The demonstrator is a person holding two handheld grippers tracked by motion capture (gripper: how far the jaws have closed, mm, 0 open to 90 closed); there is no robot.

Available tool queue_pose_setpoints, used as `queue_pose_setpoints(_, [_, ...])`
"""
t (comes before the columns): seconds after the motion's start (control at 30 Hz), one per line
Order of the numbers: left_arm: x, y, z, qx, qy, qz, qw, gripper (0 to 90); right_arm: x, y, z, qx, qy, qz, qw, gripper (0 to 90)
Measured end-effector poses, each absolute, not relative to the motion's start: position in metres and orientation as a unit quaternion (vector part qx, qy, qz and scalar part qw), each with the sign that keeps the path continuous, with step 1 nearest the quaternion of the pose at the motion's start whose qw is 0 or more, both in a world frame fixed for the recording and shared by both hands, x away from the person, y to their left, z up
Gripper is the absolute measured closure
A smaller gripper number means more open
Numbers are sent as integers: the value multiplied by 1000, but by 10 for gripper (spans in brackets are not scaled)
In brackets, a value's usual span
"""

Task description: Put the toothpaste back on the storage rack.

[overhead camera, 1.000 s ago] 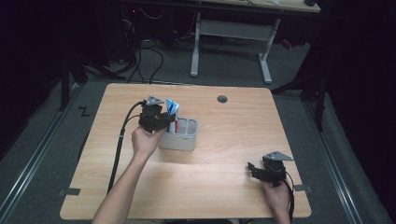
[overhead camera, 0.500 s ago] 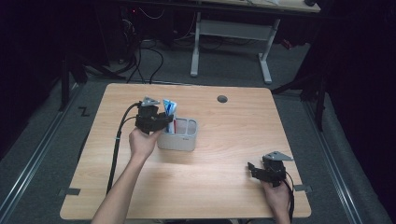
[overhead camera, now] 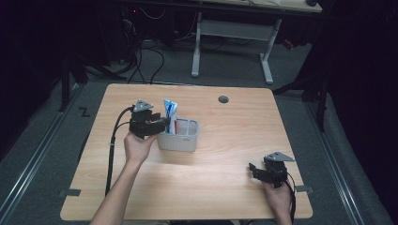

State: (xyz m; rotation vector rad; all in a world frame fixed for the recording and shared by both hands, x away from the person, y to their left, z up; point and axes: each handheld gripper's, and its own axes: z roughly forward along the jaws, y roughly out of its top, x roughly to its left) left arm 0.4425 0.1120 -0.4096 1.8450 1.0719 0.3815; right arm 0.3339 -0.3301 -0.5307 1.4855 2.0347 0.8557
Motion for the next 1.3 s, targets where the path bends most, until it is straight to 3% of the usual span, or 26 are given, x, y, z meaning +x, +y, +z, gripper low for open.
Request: queue_pose_setpoints(1.3, [408, 165, -402, 718, 455, 211, 484, 473, 334, -330, -531, 542, 742, 313, 239, 294])
